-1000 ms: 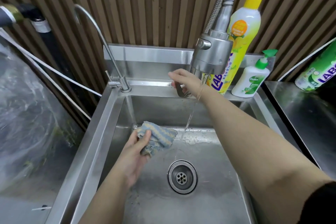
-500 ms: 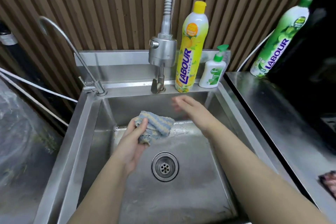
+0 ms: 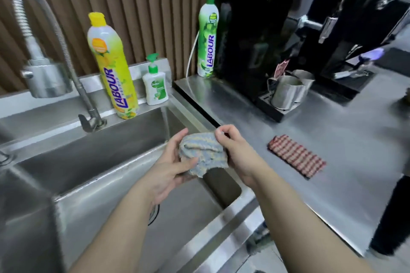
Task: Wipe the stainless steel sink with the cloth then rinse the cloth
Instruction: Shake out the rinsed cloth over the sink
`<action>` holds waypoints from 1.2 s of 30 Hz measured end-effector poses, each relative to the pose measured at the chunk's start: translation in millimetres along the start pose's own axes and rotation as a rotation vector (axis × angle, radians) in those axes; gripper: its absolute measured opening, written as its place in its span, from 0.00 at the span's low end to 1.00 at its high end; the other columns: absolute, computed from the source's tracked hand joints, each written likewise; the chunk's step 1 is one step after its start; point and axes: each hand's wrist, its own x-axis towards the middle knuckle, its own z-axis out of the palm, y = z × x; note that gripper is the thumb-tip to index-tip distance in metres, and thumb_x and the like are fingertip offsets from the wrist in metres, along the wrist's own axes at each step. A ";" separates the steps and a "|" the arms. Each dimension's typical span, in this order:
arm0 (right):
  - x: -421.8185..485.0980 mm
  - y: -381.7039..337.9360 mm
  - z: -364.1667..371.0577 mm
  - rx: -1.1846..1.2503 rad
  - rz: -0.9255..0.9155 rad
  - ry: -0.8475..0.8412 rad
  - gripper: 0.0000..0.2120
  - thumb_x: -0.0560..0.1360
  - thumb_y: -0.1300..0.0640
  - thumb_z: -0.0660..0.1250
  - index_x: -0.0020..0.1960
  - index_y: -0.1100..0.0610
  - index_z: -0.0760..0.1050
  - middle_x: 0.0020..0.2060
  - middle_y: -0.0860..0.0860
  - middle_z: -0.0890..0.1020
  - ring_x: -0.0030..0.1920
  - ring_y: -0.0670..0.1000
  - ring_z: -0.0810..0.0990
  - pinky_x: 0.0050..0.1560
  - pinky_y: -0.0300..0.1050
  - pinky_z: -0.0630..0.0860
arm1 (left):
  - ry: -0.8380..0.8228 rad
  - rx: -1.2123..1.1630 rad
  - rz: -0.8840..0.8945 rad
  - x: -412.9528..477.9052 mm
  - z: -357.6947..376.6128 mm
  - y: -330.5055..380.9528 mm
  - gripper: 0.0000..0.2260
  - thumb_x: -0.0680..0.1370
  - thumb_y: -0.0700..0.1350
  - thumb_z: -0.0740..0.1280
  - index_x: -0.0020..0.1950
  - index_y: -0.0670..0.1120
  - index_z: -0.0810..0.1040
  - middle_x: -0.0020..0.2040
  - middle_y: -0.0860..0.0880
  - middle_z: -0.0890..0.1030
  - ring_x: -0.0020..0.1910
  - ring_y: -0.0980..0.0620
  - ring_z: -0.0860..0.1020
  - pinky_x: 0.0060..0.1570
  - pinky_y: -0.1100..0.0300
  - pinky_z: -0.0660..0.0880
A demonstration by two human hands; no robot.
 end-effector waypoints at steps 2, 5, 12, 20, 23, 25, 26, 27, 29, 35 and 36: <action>3.0 1.0 -14.1 0.054 0.010 -0.029 0.08 0.78 0.46 0.60 0.50 0.50 0.70 0.39 0.46 0.79 0.40 0.46 0.79 0.42 0.43 0.74 | -0.065 0.018 -0.019 7.0 4.9 1.9 0.31 0.69 0.37 0.73 0.66 0.60 0.67 0.60 0.55 0.78 0.53 0.54 0.80 0.44 0.58 0.78; 9.7 2.5 -33.5 0.123 0.032 -0.192 0.19 0.72 0.50 0.70 0.61 0.49 0.70 0.43 0.45 0.81 0.40 0.46 0.79 0.38 0.40 0.71 | -0.026 0.018 -0.009 17.4 12.0 3.6 0.26 0.70 0.37 0.71 0.64 0.57 0.70 0.57 0.52 0.80 0.51 0.52 0.81 0.43 0.56 0.78; 41.7 -6.8 -70.7 -0.013 0.000 -0.262 0.05 0.76 0.54 0.66 0.47 0.55 0.71 0.39 0.47 0.81 0.40 0.45 0.79 0.41 0.39 0.72 | 0.207 0.207 0.031 57.3 42.9 0.4 0.16 0.71 0.56 0.64 0.55 0.50 0.73 0.51 0.53 0.82 0.50 0.55 0.81 0.47 0.55 0.78; 96.2 -13.6 -117.3 -0.017 0.004 -0.106 0.13 0.78 0.46 0.60 0.41 0.54 0.67 0.34 0.48 0.76 0.36 0.46 0.76 0.39 0.39 0.74 | 0.306 0.083 0.031 124.0 86.6 -6.2 0.24 0.71 0.59 0.64 0.59 0.44 0.74 0.46 0.51 0.85 0.45 0.54 0.83 0.45 0.55 0.76; 110.9 -16.1 -132.6 0.021 0.042 -0.071 0.14 0.78 0.44 0.61 0.46 0.55 0.68 0.40 0.52 0.76 0.42 0.50 0.77 0.47 0.50 0.76 | 0.240 0.053 -0.014 139.7 90.1 -4.6 0.24 0.69 0.50 0.70 0.62 0.44 0.72 0.53 0.48 0.83 0.51 0.50 0.82 0.49 0.55 0.76; 119.9 -18.8 -142.3 0.006 0.046 -0.062 0.14 0.77 0.44 0.61 0.45 0.55 0.68 0.40 0.53 0.76 0.42 0.51 0.76 0.46 0.50 0.75 | 0.233 0.028 -0.027 150.1 89.3 -3.7 0.23 0.69 0.45 0.71 0.62 0.44 0.72 0.56 0.45 0.82 0.53 0.48 0.81 0.48 0.55 0.78; 123.1 -20.6 -146.1 -0.013 0.041 -0.065 0.14 0.77 0.44 0.62 0.45 0.56 0.68 0.39 0.53 0.75 0.41 0.50 0.76 0.45 0.48 0.74 | 0.241 0.020 -0.031 155.6 88.8 -3.0 0.23 0.68 0.45 0.71 0.61 0.44 0.73 0.56 0.45 0.82 0.53 0.48 0.81 0.47 0.55 0.78; 126.2 -22.4 -149.5 -0.022 0.027 -0.076 0.13 0.77 0.46 0.62 0.45 0.56 0.68 0.39 0.53 0.76 0.40 0.50 0.76 0.43 0.46 0.74 | 0.248 0.025 -0.034 160.6 89.8 -1.2 0.23 0.68 0.48 0.72 0.61 0.44 0.73 0.56 0.45 0.82 0.53 0.48 0.81 0.49 0.53 0.78; 131.5 -27.0 -155.0 0.007 -0.007 -0.134 0.08 0.77 0.52 0.64 0.47 0.57 0.70 0.38 0.52 0.79 0.37 0.49 0.79 0.39 0.43 0.77 | 0.267 0.095 -0.024 171.2 89.6 2.8 0.25 0.66 0.55 0.73 0.58 0.44 0.73 0.55 0.46 0.82 0.54 0.48 0.81 0.55 0.49 0.75; 150.6 -52.3 -164.3 -0.155 -0.104 -0.267 0.02 0.75 0.62 0.66 0.48 0.60 0.77 0.40 0.55 0.80 0.40 0.52 0.78 0.43 0.45 0.75 | 0.336 0.368 0.022 193.1 79.6 30.2 0.31 0.62 0.73 0.66 0.47 0.47 0.75 0.45 0.51 0.79 0.47 0.51 0.75 0.53 0.52 0.68; 152.2 -57.0 -162.9 -0.188 -0.115 -0.286 0.02 0.75 0.62 0.67 0.47 0.59 0.77 0.39 0.55 0.80 0.40 0.52 0.78 0.44 0.46 0.74 | 0.324 0.394 0.045 195.4 78.8 34.7 0.28 0.64 0.71 0.65 0.47 0.48 0.76 0.46 0.51 0.79 0.47 0.52 0.75 0.53 0.54 0.68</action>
